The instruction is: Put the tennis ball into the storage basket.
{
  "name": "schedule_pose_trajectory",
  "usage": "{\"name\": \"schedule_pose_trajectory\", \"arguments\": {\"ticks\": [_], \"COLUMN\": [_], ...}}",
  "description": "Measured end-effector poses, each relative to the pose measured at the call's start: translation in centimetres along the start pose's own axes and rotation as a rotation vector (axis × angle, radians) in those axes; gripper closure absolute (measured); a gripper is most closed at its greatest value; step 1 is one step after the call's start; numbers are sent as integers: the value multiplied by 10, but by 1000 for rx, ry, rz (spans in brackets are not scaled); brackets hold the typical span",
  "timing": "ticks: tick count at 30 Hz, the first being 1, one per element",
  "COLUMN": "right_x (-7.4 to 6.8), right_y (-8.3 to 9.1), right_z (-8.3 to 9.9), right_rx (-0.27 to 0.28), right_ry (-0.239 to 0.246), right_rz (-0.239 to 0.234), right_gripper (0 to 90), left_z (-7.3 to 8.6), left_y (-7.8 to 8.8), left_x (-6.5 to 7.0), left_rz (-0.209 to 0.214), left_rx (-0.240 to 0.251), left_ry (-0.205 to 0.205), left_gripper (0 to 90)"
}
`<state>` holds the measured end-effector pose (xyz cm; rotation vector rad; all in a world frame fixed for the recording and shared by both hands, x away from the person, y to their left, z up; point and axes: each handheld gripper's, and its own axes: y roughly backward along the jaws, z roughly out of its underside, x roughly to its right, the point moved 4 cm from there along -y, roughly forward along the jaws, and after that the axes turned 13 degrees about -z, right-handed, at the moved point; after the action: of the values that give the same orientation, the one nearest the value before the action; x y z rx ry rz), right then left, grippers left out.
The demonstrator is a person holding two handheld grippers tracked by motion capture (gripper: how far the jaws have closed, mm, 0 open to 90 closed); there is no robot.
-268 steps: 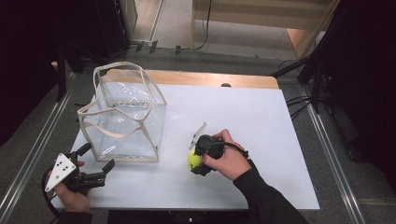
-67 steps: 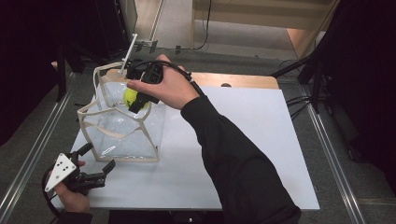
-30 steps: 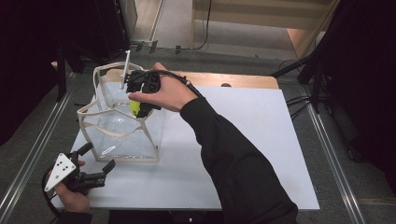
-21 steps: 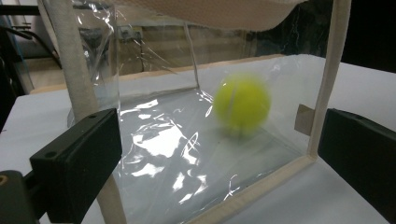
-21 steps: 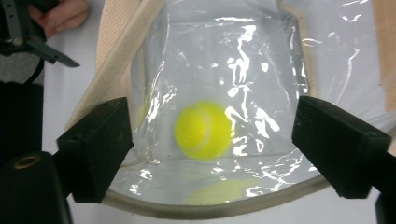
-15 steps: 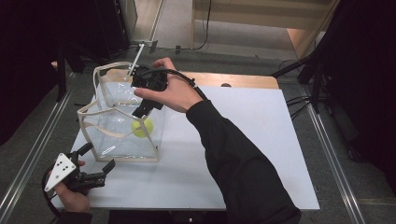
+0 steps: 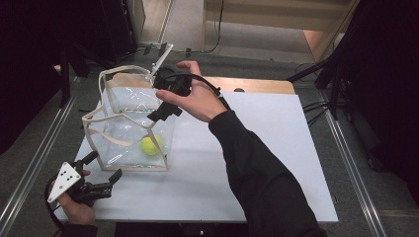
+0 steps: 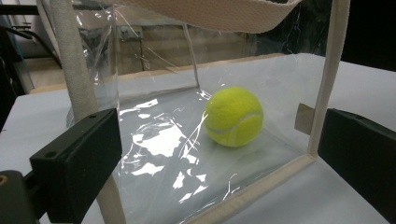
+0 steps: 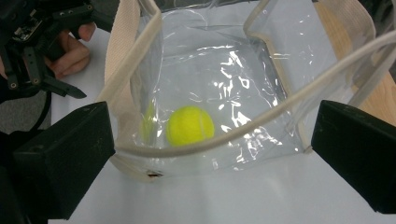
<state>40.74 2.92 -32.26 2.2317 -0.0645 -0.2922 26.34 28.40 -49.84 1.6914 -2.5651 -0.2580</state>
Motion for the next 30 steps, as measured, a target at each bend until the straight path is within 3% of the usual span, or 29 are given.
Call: {"name": "schedule_pose_trajectory", "arguments": {"ticks": [9,21,30], "right_x": [3,3,1], "right_y": [9,13,5], "right_z": [22,52,80], "right_rx": [67,118,157], "right_ry": [-24,-44,-69], "right_rz": [29,49,102], "right_gripper": [0,0,0], "left_z": [0,0,0], "left_y": [0,0,0], "left_x": [1,0,1], "left_rz": [0,-2,-1], "left_rx": [-3,-6,-8], "left_ry": [-1,-4,-10], "left_gripper": [0,0,0]}}
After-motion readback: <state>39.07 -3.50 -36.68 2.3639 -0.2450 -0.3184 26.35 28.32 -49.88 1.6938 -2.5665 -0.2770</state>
